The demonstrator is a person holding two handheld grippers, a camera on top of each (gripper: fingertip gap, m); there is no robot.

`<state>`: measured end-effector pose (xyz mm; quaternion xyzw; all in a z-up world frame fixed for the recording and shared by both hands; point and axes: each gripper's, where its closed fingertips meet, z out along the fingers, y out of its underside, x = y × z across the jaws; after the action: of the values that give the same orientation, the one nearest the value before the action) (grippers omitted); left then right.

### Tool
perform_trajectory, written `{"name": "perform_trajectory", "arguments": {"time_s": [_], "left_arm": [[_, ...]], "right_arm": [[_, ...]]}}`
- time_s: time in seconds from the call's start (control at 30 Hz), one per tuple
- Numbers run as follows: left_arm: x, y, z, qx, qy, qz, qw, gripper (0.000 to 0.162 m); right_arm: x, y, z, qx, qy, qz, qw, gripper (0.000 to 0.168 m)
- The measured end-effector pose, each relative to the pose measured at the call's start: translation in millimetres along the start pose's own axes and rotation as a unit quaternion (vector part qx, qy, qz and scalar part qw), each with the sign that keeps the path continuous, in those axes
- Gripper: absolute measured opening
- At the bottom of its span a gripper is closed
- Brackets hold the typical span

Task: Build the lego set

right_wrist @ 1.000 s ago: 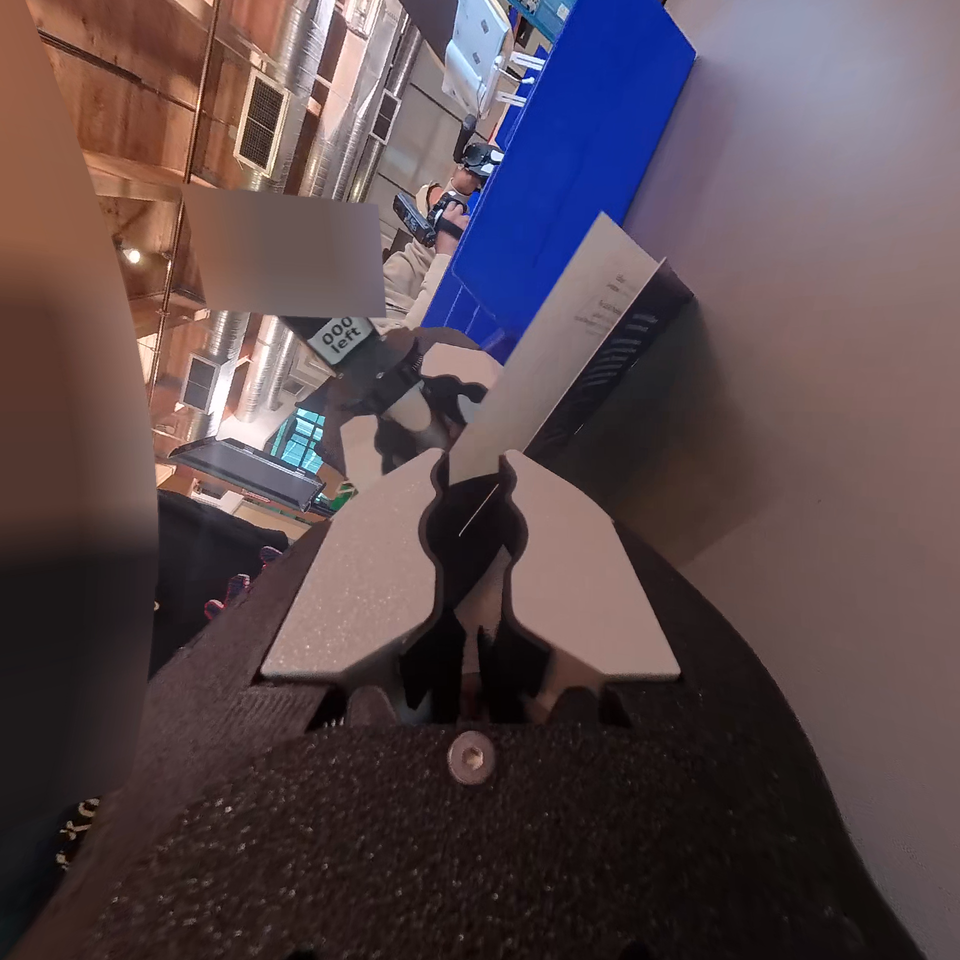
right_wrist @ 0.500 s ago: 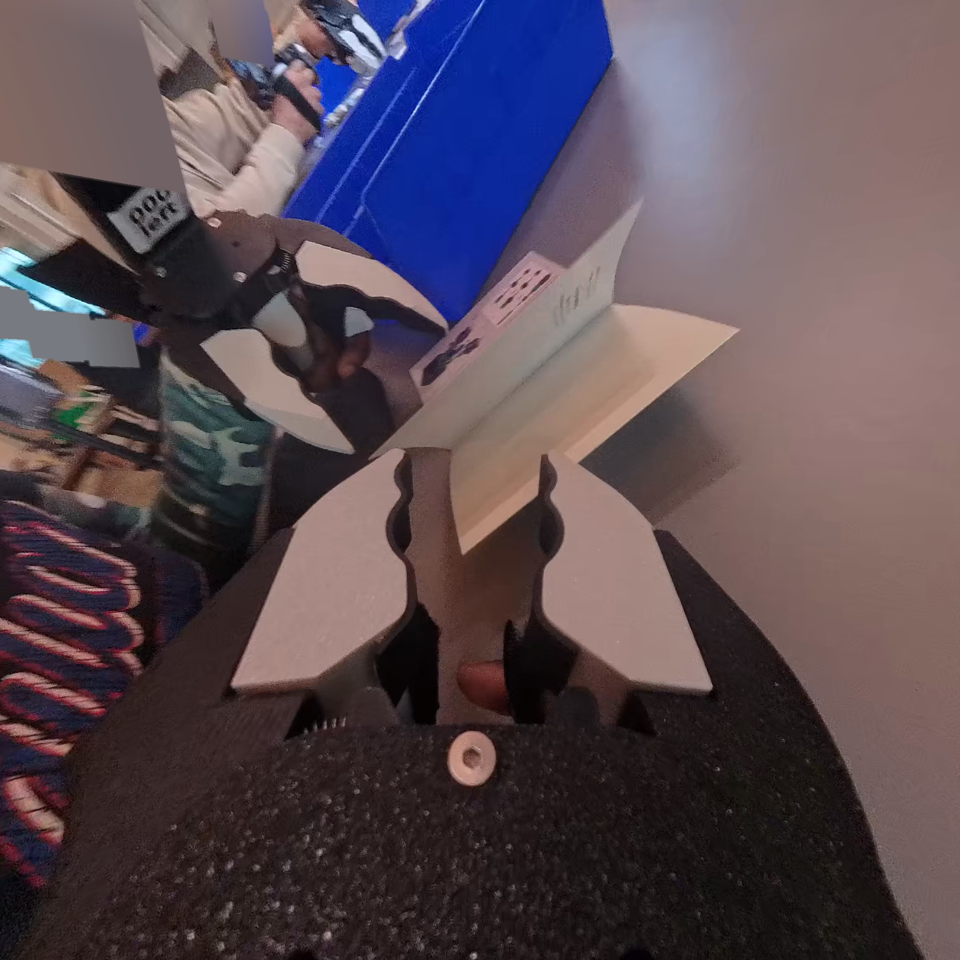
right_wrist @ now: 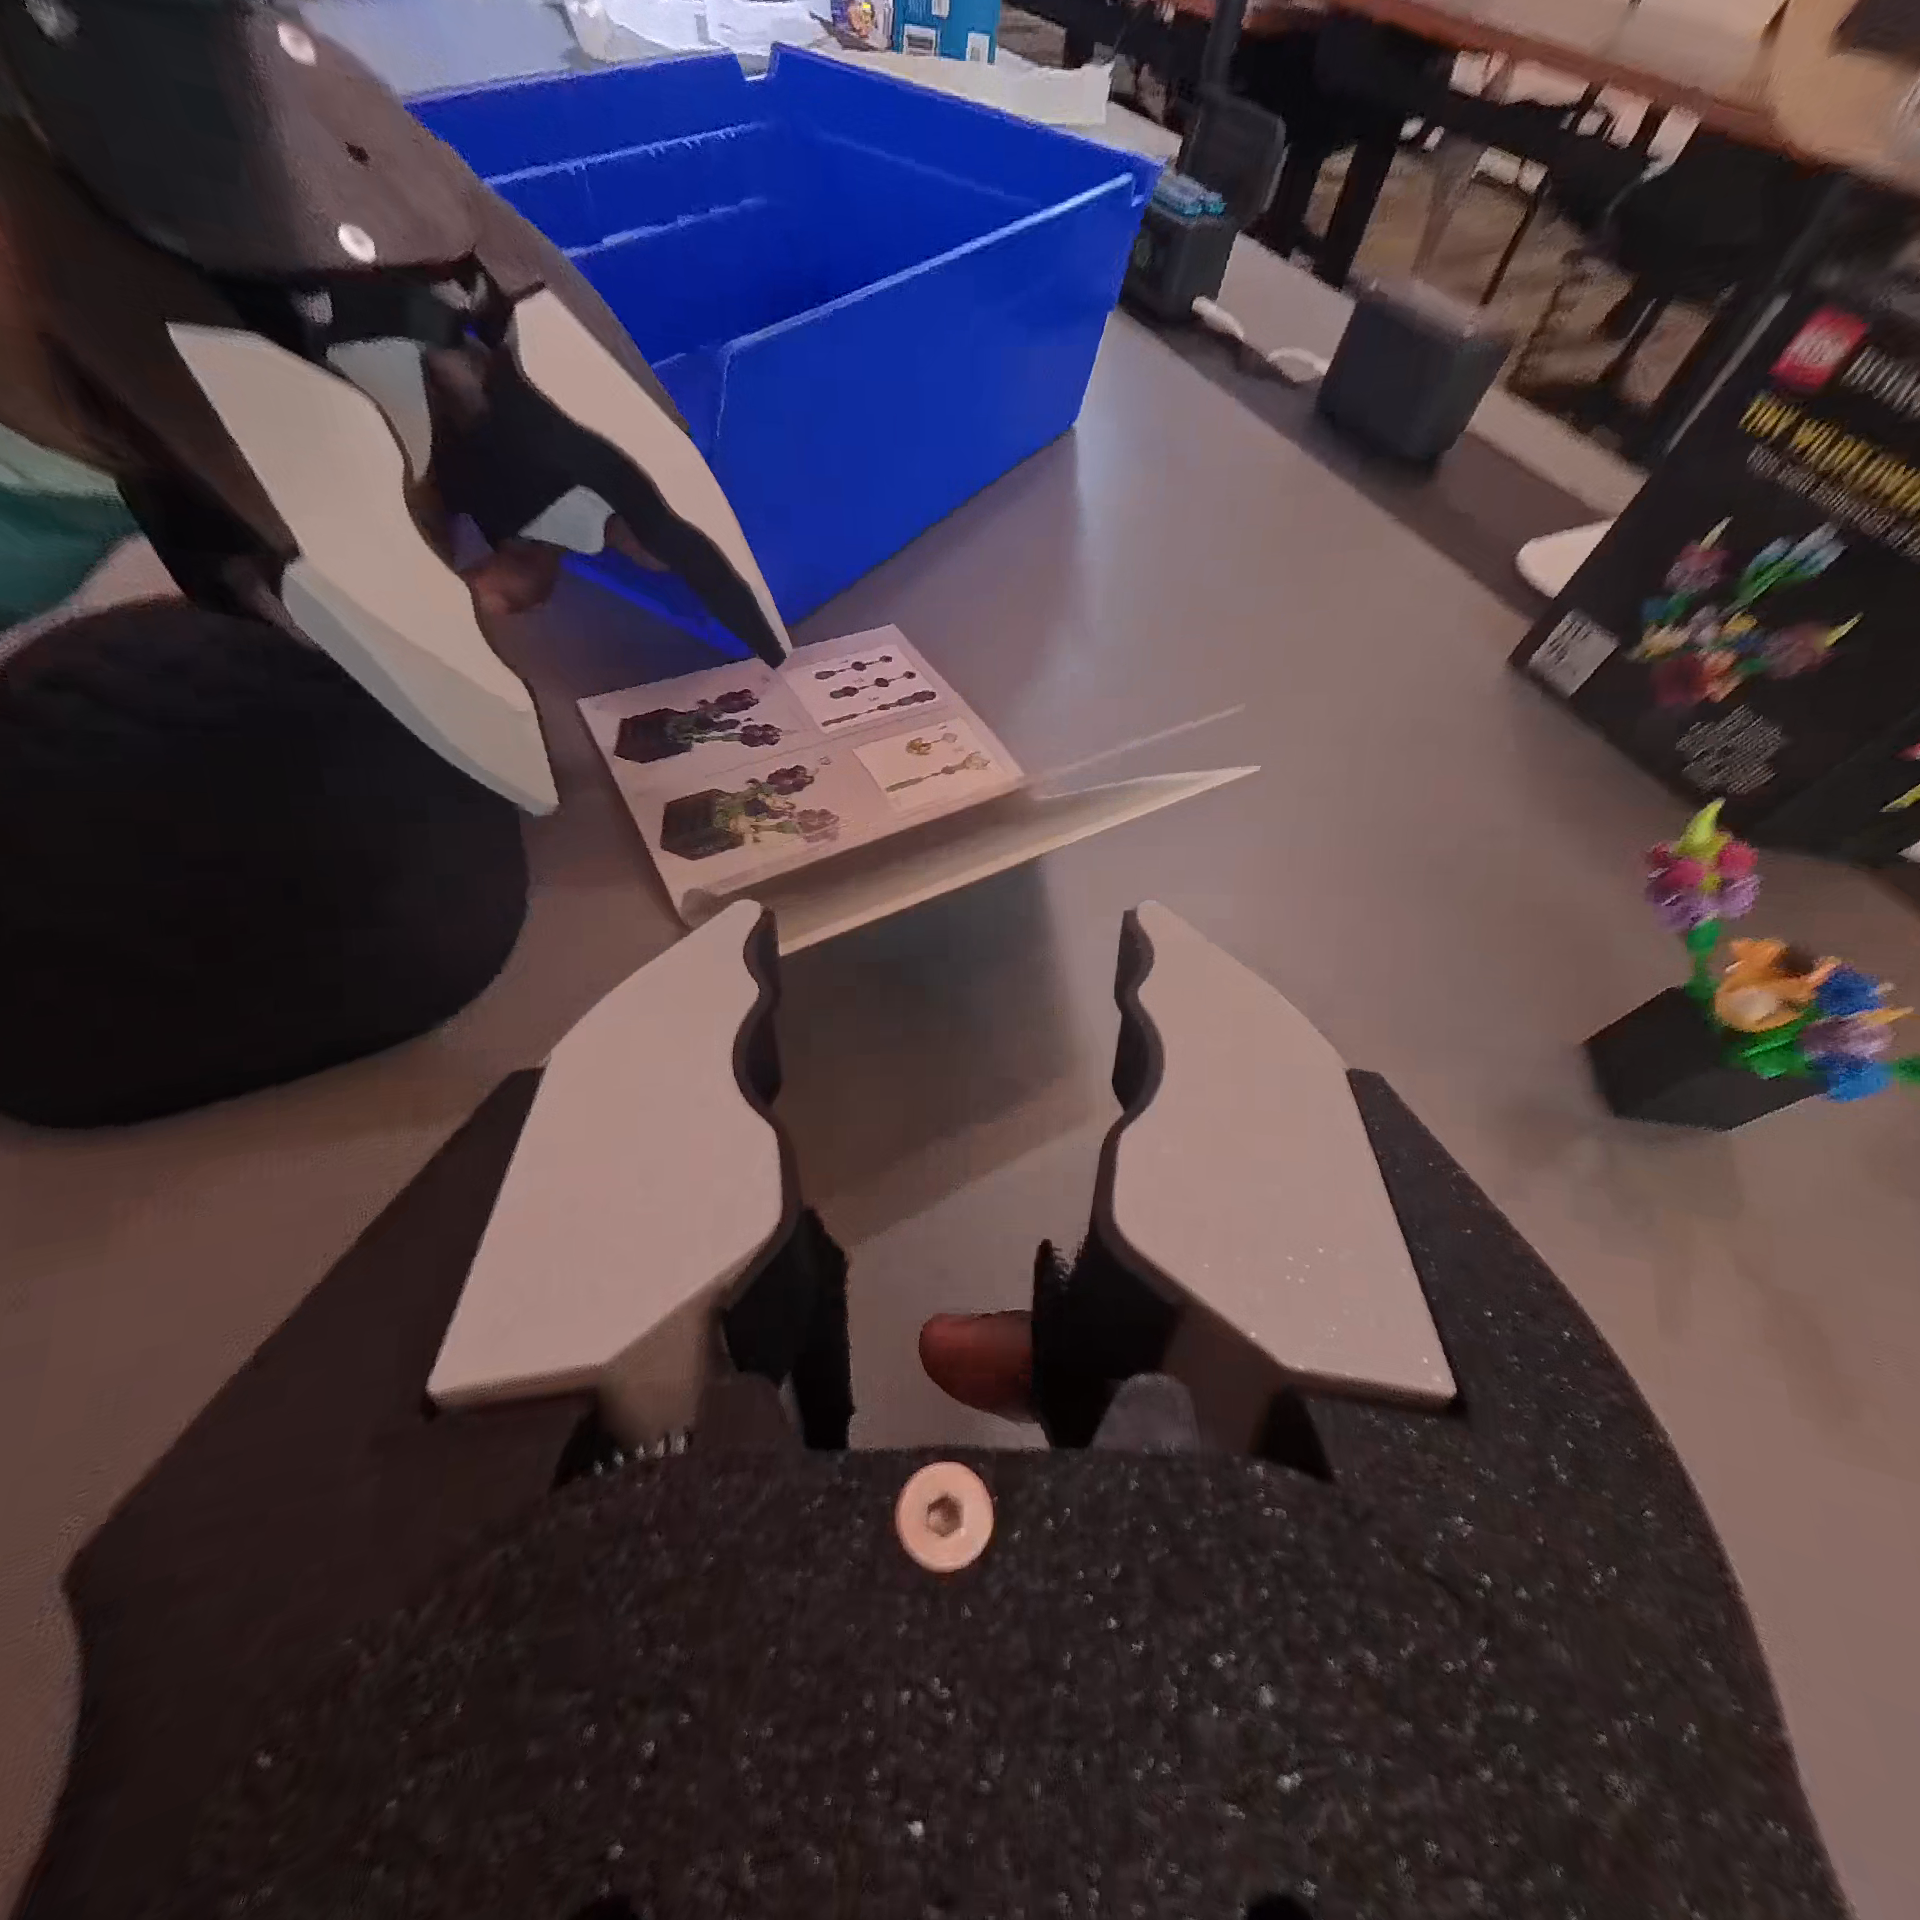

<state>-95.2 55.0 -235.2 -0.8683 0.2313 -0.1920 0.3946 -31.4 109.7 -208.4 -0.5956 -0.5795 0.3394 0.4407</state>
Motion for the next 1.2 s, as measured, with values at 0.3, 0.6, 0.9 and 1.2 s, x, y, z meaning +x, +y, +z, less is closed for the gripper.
{"name": "perform_trajectory", "arguments": {"time_s": [0.3,0.6,0.9,1.2], "left_arm": [[-3.7,0.2,-13.9,-0.001,-0.015,0.009,1.000,0.078],[-14.9,7.1,-18.6,-0.012,-0.038,0.004,0.999,0.078],[1.3,-2.0,-1.8,-0.005,-0.020,0.024,1.000,0.077],[16.8,-22.9,23.5,0.045,-0.030,0.081,0.995,0.073]], "right_arm": [[-23.7,2.5,3.1,-0.012,-0.013,-0.157,0.987,0.052],[-36.8,-13.9,-1.3,0.049,-0.075,-0.094,0.992,0.050],[-38.0,-8.5,0.9,0.041,-0.077,-0.093,0.992,0.048],[-40.7,-3.1,-0.4,0.040,-0.103,-0.059,0.992,0.043]]}}
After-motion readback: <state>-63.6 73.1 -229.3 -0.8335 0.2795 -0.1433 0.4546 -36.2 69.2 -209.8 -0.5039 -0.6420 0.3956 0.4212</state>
